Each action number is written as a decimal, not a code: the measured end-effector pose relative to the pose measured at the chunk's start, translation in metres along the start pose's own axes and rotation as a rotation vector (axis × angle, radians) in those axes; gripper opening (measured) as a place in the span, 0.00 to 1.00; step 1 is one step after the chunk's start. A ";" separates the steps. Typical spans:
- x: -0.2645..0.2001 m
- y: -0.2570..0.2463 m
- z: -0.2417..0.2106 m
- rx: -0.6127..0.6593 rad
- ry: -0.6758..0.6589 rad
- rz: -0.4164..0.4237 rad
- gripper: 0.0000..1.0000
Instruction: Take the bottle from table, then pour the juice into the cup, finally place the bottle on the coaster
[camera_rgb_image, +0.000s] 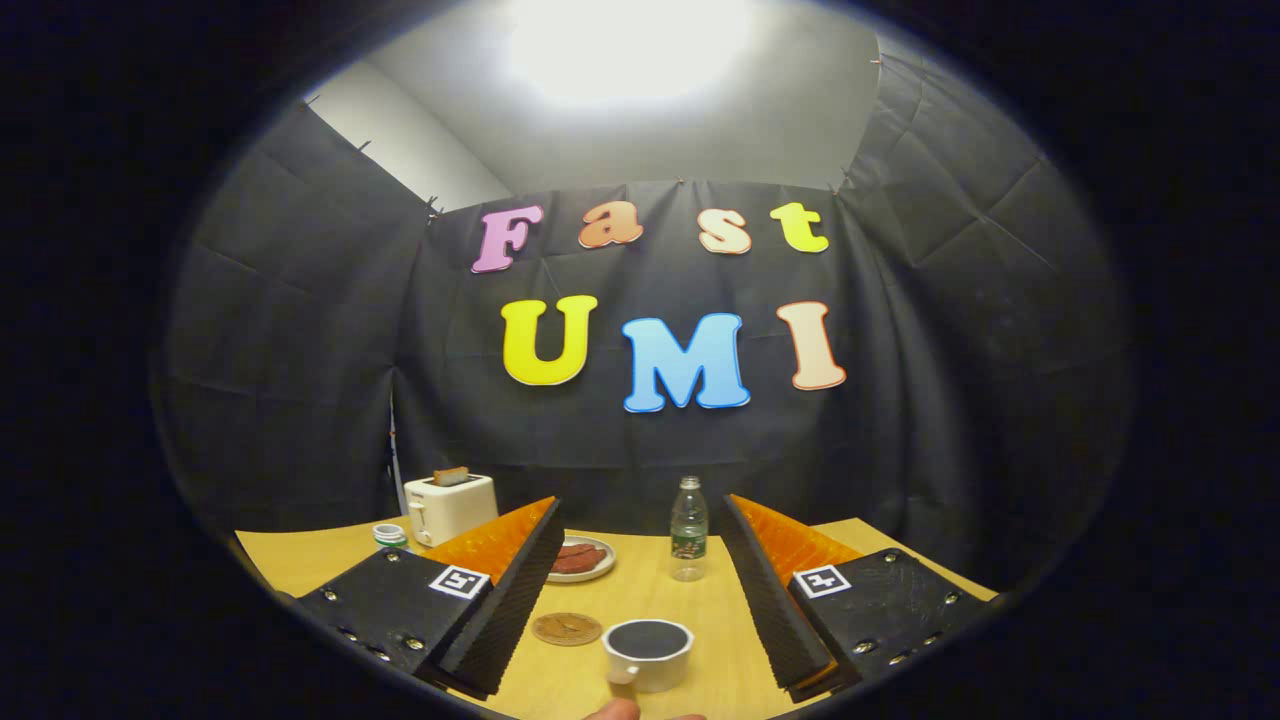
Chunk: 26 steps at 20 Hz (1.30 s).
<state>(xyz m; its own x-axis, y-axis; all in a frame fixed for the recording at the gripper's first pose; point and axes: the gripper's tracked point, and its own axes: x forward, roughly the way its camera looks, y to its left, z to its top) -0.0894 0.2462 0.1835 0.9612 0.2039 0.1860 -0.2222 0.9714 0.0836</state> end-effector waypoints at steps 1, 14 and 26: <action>0.000 0.021 -0.001 0.001 -0.005 0.023 0.95; 0.024 0.149 -0.078 -0.063 0.130 0.065 0.95; 0.052 0.213 -0.146 -0.081 0.210 0.169 0.95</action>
<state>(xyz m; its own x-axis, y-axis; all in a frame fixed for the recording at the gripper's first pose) -0.0630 0.4813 0.0679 0.9264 0.3763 -0.0168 -0.3765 0.9264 -0.0111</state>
